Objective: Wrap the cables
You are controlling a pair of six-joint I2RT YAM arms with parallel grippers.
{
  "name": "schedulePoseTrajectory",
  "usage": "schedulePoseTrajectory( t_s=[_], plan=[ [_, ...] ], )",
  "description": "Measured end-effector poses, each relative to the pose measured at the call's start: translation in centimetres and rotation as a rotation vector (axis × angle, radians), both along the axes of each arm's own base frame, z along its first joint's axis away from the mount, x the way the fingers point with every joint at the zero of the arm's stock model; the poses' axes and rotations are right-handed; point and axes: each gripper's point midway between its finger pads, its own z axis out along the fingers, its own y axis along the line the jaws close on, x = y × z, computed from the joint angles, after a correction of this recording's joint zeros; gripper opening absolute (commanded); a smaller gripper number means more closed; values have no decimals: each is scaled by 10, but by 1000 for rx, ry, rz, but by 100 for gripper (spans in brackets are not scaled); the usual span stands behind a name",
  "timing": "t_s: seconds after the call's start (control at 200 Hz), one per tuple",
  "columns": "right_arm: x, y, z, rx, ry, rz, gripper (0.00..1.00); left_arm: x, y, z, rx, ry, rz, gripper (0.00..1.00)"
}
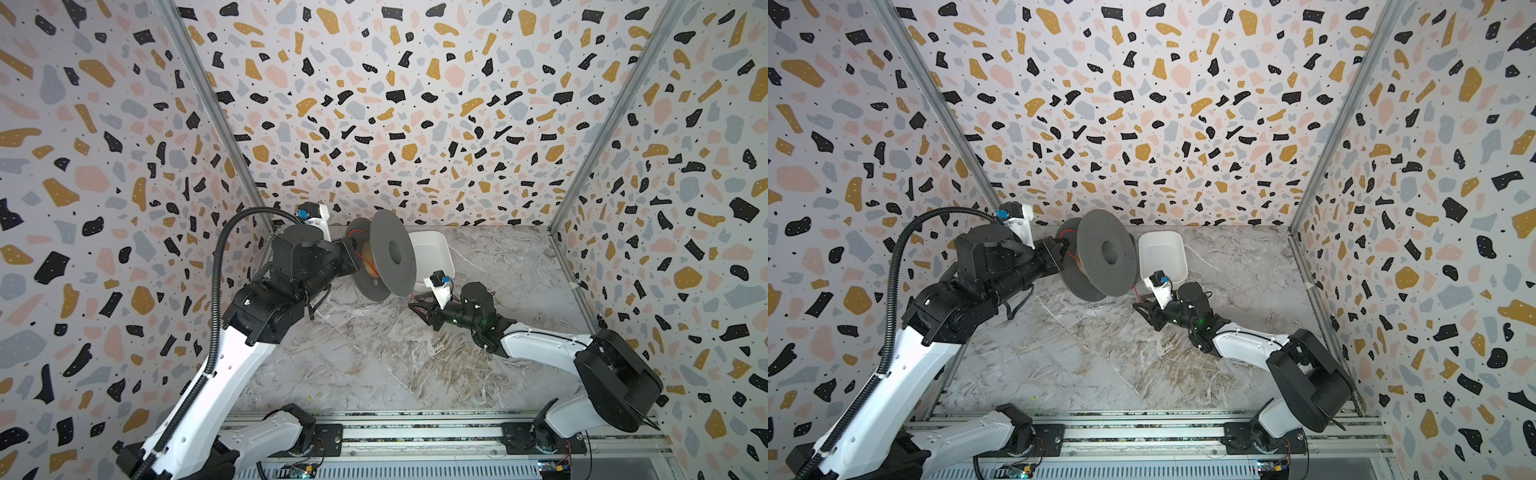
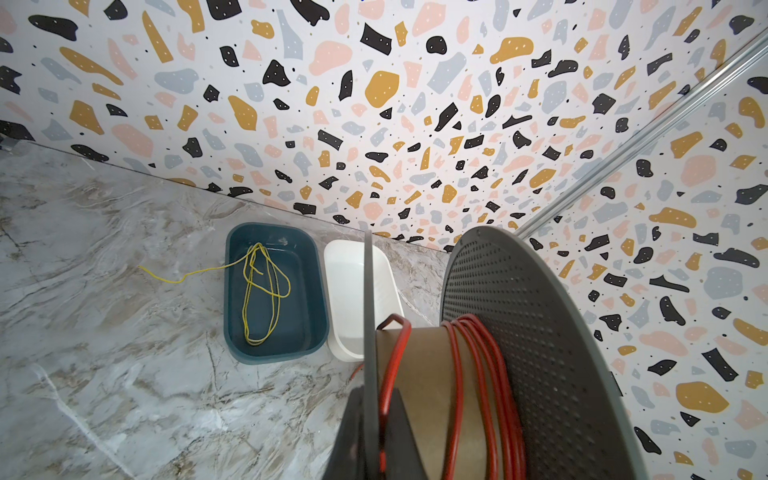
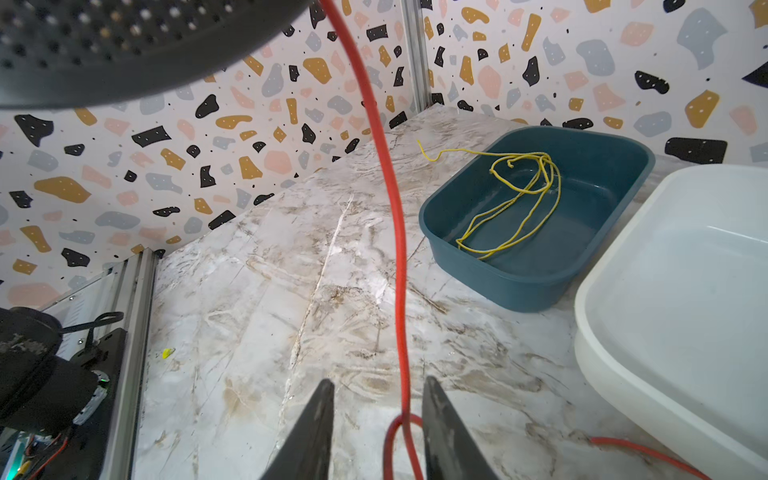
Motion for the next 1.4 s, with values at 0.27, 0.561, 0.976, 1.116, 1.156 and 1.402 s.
schedulePoseTrajectory(
  t_s=[0.27,0.561,0.976,1.116,1.156,1.402],
  plan=[
    [14,3,8,3,-41,-56,35,6,-4,-9,4,28,3,0],
    [25,13,-1,-21,-55,-66,9,8,-5,-11,2,35,2,0],
    [13,29,-20,-145,-52,-122,0,33,5,-27,-28,34,140,0],
    [-4,43,-16,-222,-96,-111,0,46,17,-47,-37,35,246,0],
    [-11,49,-15,-250,-115,-95,0,48,21,-52,-36,36,275,0],
    [-36,79,17,-357,-246,-53,0,58,30,-70,-19,37,363,0]
  ],
)
